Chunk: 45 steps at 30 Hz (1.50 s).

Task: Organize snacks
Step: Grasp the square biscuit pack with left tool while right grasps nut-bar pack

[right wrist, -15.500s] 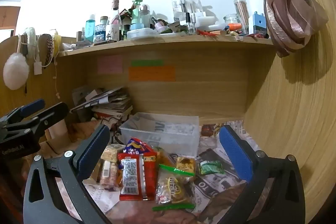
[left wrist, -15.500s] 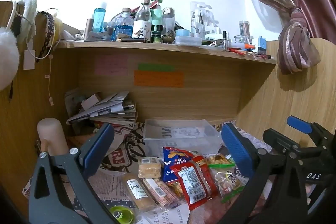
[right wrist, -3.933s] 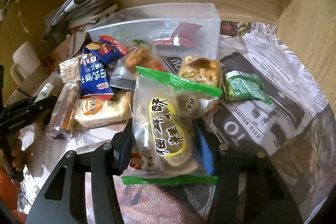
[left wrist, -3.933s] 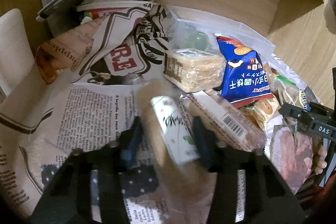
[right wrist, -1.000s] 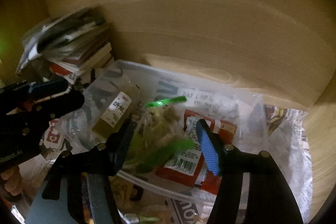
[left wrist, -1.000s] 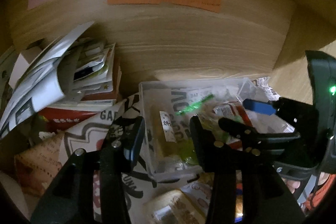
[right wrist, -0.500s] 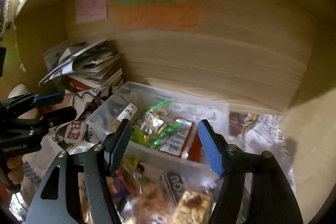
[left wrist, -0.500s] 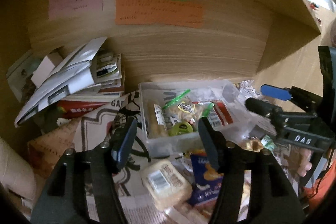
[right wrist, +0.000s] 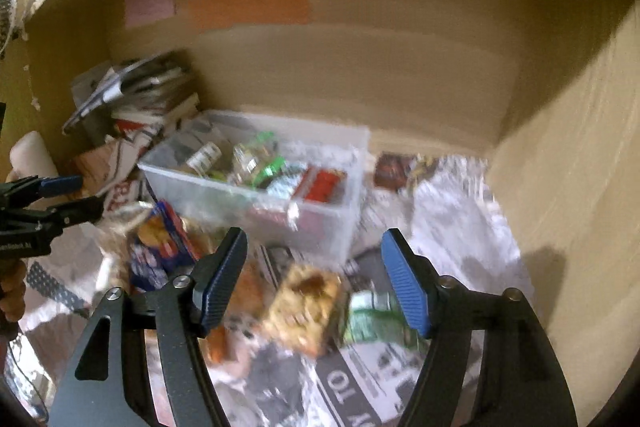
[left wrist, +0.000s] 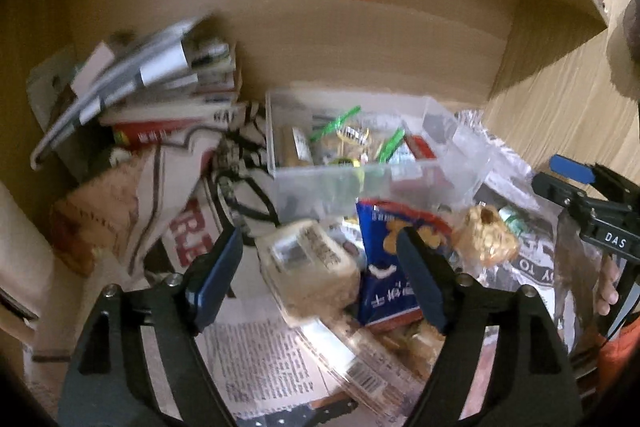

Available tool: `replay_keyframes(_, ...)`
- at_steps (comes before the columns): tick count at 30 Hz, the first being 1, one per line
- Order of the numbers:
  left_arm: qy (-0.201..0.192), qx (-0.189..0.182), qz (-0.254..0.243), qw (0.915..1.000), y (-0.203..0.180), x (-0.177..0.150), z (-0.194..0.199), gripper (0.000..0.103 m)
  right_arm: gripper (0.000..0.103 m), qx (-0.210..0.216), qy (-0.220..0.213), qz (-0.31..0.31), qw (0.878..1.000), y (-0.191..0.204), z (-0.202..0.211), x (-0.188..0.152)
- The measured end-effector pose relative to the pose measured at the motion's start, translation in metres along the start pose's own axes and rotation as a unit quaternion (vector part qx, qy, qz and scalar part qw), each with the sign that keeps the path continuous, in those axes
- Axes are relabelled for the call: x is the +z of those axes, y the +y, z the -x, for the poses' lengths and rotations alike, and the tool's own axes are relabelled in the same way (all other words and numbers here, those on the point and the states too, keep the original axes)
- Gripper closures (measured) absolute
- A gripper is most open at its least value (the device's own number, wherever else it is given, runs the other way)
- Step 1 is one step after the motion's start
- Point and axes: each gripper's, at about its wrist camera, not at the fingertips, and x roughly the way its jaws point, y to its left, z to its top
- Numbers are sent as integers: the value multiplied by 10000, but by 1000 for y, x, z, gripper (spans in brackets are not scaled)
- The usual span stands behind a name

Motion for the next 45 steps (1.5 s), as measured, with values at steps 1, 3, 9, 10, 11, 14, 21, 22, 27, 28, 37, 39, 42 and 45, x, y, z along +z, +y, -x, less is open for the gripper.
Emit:
replay_keyframes(1, 40, 11, 1, 10000, -1, -2, -3, 23, 36, -5, 81, -67, 9999, -4, -3, -4)
replay_keyframes(3, 115, 55, -5, 9999, -3, -4, -10, 23, 36, 18, 266, -230, 9994, -12, -12, -10)
replay_keyframes(9, 192, 359, -21, 9992, -7, -9, -36, 23, 36, 106, 650, -359, 9972, -15, -36, -24)
replay_keyframes(10, 180, 416, -31, 9990, -7, -9, -39, 23, 36, 130, 681, -331, 9970, -12, -39, -25)
replay_keyframes(11, 183, 407, -10, 9990, -5, -10, -40, 23, 36, 162, 718, -301, 9968, -10, -42, -27)
replay_keyframes(14, 194, 325, 83, 9992, -1, -10, -41, 21, 36, 252, 839, -211, 9959, -2, -51, -29)
replay_keyframes(21, 366, 471, 8, 9982, 7, -22, -50, 20, 36, 307, 980, -222, 9945, 3, -65, -32)
replay_keyframes(22, 386, 470, -14, 9981, 7, -23, -52, 20, 36, 318, 994, -242, 9942, 2, -65, -32)
replay_keyframes(27, 371, 446, 75, 9983, 7, -17, -61, 21, 38, 289, 1098, -234, 9933, 3, -70, -34)
replay_keyframes(28, 365, 429, 107, 9984, 8, -16, -63, 21, 38, 280, 1105, -214, 9932, 3, -70, -34)
replay_keyframes(37, 246, 437, 160, 9986, 11, -17, -67, 47, 61, 304, 1326, -269, 9903, 2, -78, -35)
replay_keyframes(39, 184, 428, 210, 9987, 14, -18, -62, 49, 61, 299, 1288, -323, 9907, 1, -77, -35)
replay_keyframes(42, 89, 353, 202, 9991, 18, -19, -51, 49, 61, 303, 1194, -391, 9916, 0, -71, -34)
replay_keyframes(45, -105, 392, 67, 9992, 15, -19, -36, 49, 61, 297, 1103, -433, 9925, 0, -63, -31)
